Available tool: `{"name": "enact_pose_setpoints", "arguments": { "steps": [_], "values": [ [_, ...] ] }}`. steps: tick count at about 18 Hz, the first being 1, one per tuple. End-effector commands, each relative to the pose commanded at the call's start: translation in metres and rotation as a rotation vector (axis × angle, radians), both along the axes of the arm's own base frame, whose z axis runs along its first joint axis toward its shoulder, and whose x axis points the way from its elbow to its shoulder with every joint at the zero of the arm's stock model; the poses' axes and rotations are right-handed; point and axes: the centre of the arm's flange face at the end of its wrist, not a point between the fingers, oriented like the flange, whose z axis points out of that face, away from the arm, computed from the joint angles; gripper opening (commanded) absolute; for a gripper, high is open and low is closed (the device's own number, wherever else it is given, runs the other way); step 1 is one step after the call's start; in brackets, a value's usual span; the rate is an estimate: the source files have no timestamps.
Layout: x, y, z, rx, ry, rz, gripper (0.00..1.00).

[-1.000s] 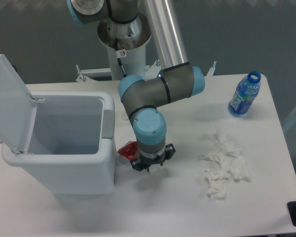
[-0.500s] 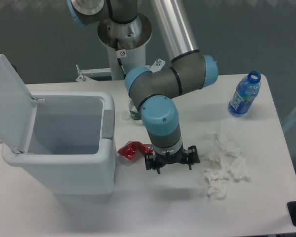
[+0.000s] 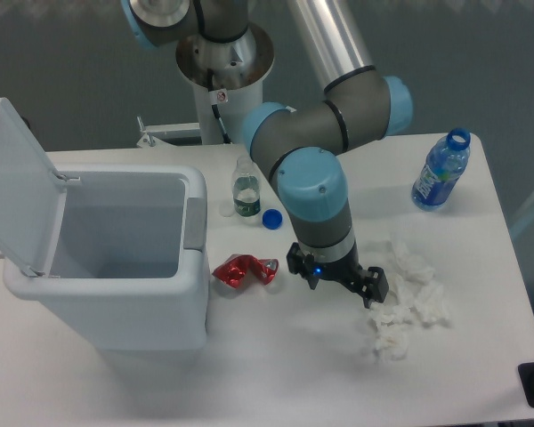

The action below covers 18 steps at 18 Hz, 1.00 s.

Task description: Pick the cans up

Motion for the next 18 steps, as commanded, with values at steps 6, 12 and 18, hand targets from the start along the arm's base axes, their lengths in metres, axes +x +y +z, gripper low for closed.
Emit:
{"name": "enact_pose_setpoints", "arguments": {
  "steps": [6, 12, 18],
  "values": [
    [0.006, 0.001, -0.006, 0.017, 0.003, 0.016, 1.00],
    [0.010, 0.006, -0.010, 0.061, 0.012, 0.109, 1.00],
    [0.040, 0.027, -0.008, 0.029, 0.008, -0.078, 1.00]
  ]
}}
